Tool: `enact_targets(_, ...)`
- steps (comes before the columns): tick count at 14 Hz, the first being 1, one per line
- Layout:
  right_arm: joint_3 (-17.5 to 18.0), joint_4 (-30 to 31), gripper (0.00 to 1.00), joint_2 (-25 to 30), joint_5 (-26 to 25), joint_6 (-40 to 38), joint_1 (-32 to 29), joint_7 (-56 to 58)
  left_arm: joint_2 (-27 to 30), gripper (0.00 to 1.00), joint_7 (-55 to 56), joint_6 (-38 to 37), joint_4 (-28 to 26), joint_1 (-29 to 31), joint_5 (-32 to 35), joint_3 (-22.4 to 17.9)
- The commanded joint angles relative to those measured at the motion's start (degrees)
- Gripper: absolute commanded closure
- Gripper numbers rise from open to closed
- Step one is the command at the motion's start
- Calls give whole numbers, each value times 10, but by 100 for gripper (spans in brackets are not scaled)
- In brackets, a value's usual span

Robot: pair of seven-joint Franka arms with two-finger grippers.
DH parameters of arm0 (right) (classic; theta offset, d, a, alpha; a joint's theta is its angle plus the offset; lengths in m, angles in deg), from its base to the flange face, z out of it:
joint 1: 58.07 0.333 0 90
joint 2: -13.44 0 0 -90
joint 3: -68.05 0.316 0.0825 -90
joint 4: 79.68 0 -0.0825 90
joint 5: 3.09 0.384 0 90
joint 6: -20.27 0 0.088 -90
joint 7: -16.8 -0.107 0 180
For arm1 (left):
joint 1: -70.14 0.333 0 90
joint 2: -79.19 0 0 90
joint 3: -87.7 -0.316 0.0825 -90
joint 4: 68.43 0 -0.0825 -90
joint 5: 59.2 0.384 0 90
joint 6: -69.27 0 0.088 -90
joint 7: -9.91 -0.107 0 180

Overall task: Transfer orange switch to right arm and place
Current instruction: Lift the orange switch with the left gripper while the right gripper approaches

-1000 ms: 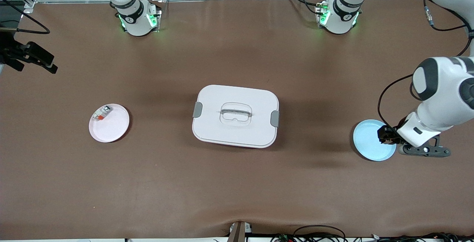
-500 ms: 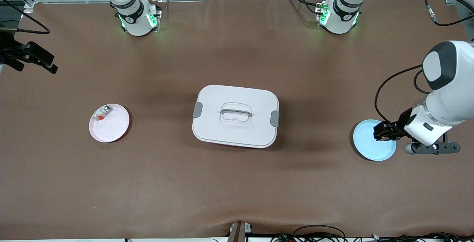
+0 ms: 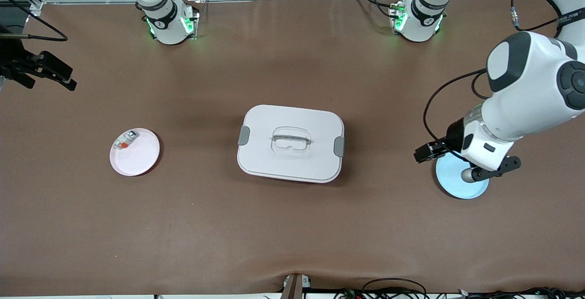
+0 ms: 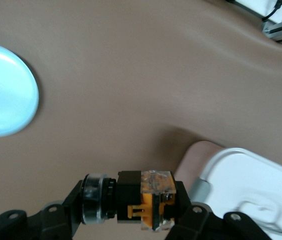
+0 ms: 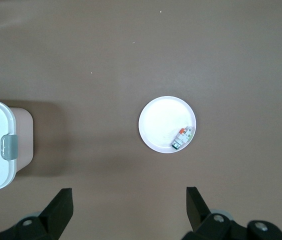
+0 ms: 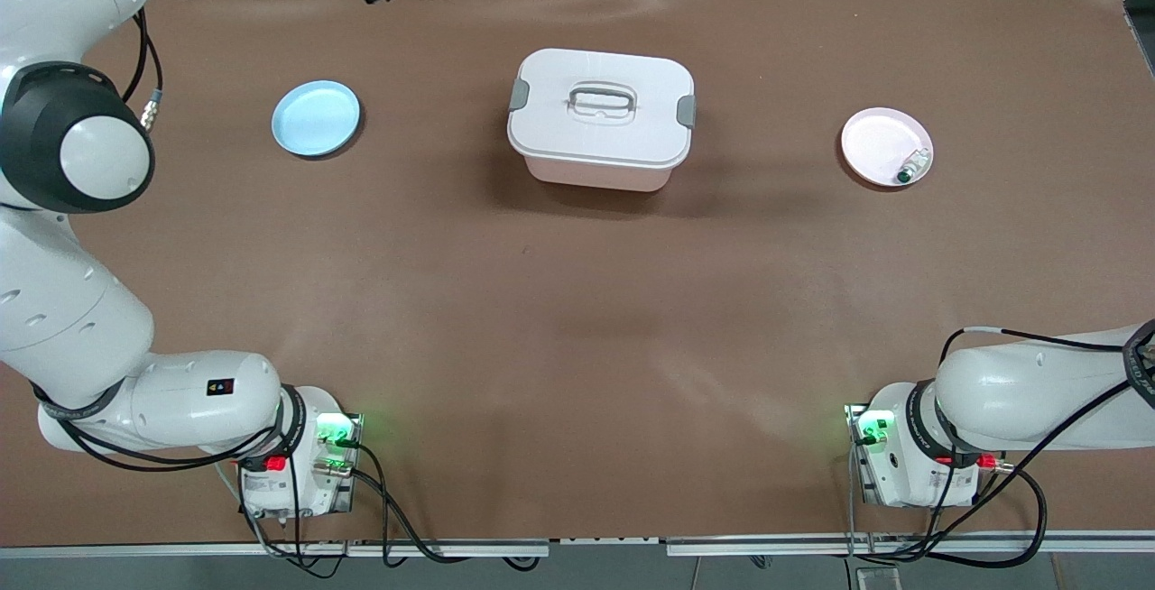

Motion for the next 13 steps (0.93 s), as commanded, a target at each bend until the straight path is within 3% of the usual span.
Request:
enact_targets(1,2,-10,0,-7,-7,-3,1,0,6,100,86,-15,8,4,-14,40)
enact_targets(5,2,-14,0,-30,-5,0,21,-1,1,100,235,-15,28,-1,-53,101)
enact_targets(7,2,-58,0,-66,-9,-1,72,-3,-4,100,302,-7,29,-4,-70,132)
enact_targets(11,2,-67,0,-99,40,67,133,-119,-20,100,432,44,29,-55,-84,142)
enact_targets(13,2,-67,0,-103,53,82,168,-196,-23,100,480,75,29,-71,-128,141)
